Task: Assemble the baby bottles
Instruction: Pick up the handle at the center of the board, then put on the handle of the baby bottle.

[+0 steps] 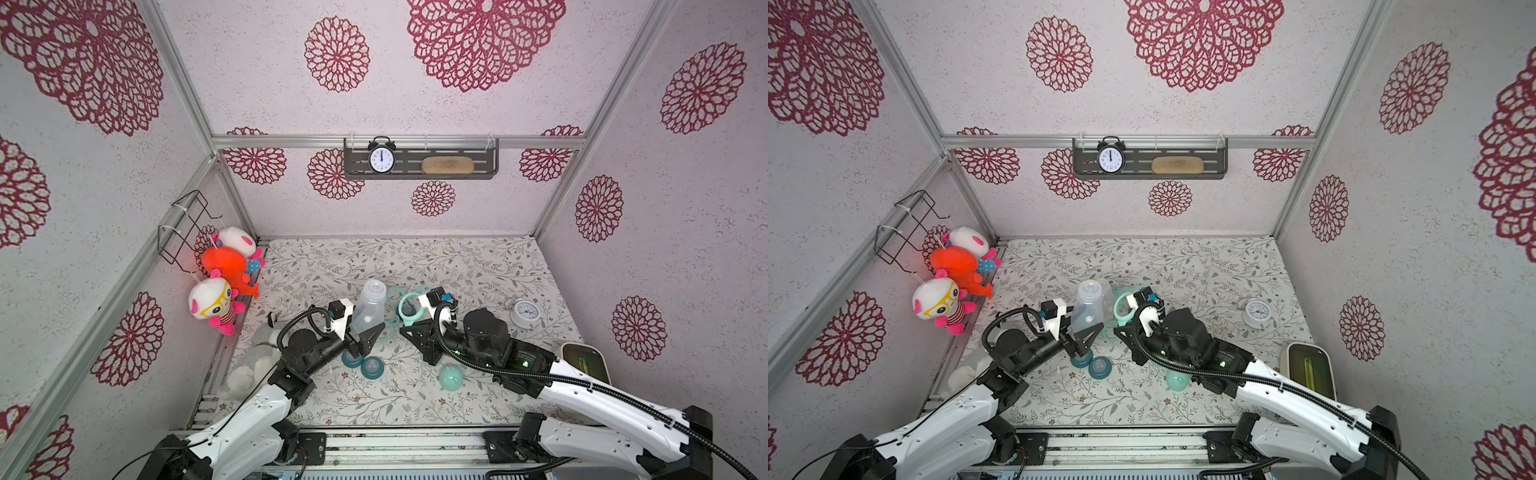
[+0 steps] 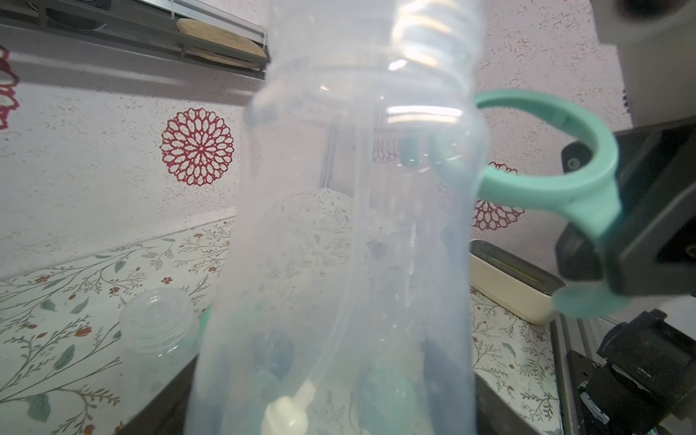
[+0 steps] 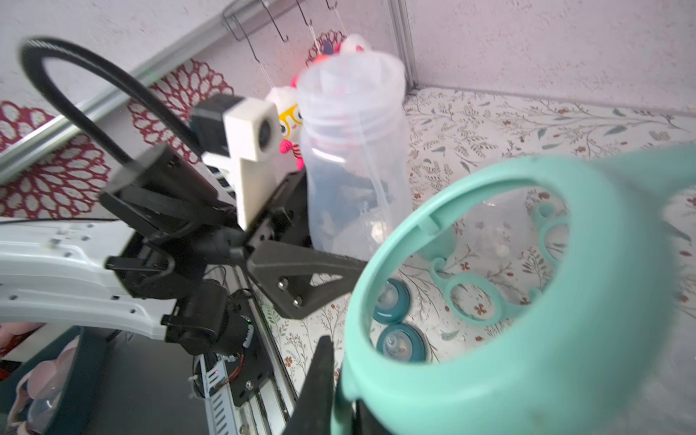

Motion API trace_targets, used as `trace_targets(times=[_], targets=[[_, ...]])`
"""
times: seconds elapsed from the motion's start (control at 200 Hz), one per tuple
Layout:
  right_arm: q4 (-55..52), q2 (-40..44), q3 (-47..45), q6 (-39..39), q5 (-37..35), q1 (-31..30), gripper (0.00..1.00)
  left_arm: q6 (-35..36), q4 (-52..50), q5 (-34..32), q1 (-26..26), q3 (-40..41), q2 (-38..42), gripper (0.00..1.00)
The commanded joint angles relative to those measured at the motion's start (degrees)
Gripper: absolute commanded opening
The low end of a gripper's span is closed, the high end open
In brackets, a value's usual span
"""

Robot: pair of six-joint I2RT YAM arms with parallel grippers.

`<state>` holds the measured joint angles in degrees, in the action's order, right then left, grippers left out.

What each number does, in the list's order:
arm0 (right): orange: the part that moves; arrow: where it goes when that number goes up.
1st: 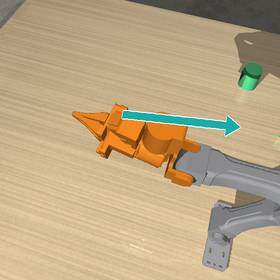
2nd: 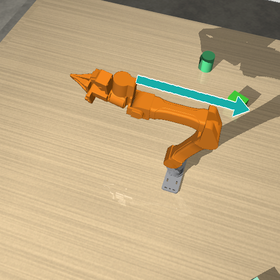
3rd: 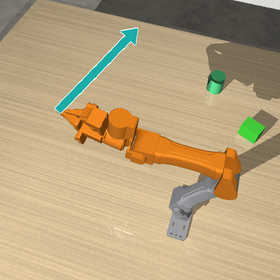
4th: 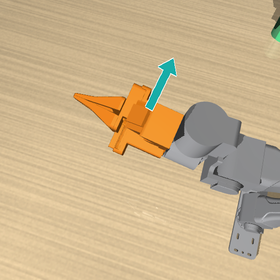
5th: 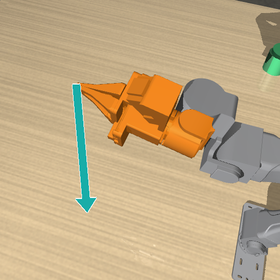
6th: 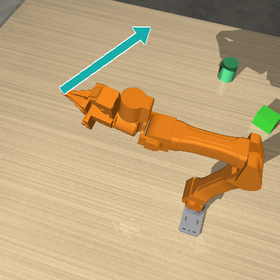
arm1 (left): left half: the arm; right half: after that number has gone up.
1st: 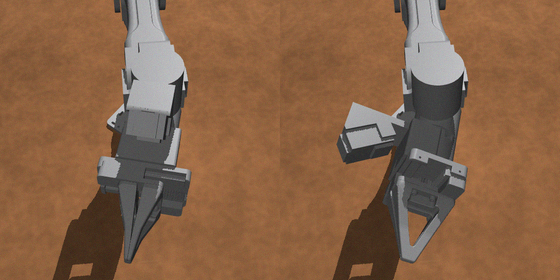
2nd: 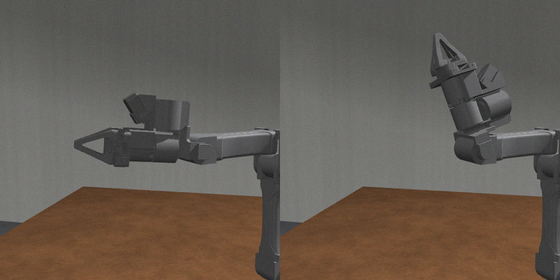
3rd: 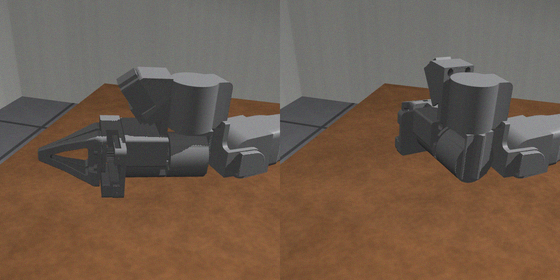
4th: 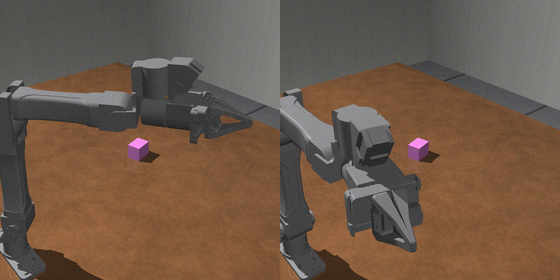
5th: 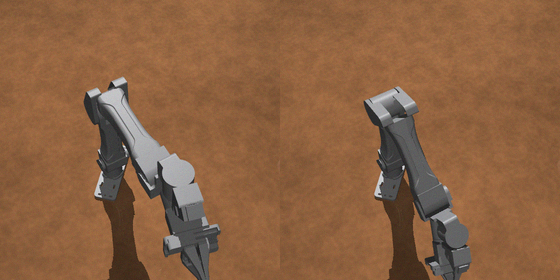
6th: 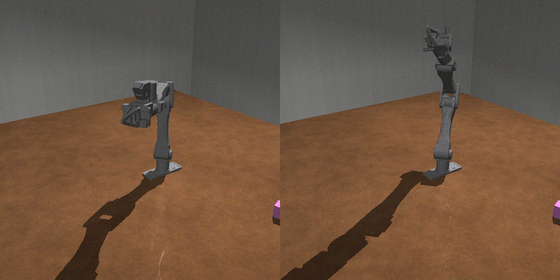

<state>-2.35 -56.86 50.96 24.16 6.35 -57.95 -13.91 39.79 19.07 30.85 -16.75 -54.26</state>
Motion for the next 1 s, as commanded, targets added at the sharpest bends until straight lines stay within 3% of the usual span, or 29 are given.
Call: trace_targets(times=[0.0,0.545,0.996], targets=[[7.55,1.49,2.89,1.96,3.46,0.60,0.00,-0.91,6.94,2.50,-0.35,-1.68,-1.38,0.00],[35.32,-6.68,2.92,13.08,9.36,1.88,0.00,-3.32,12.07,6.95,0.08,-5.43,-6.22,0.00],[47.96,-12.95,0.16,21.18,10.07,1.88,0.00,-3.86,14.33,6.15,0.18,-5.27,-7.77,0.00]])
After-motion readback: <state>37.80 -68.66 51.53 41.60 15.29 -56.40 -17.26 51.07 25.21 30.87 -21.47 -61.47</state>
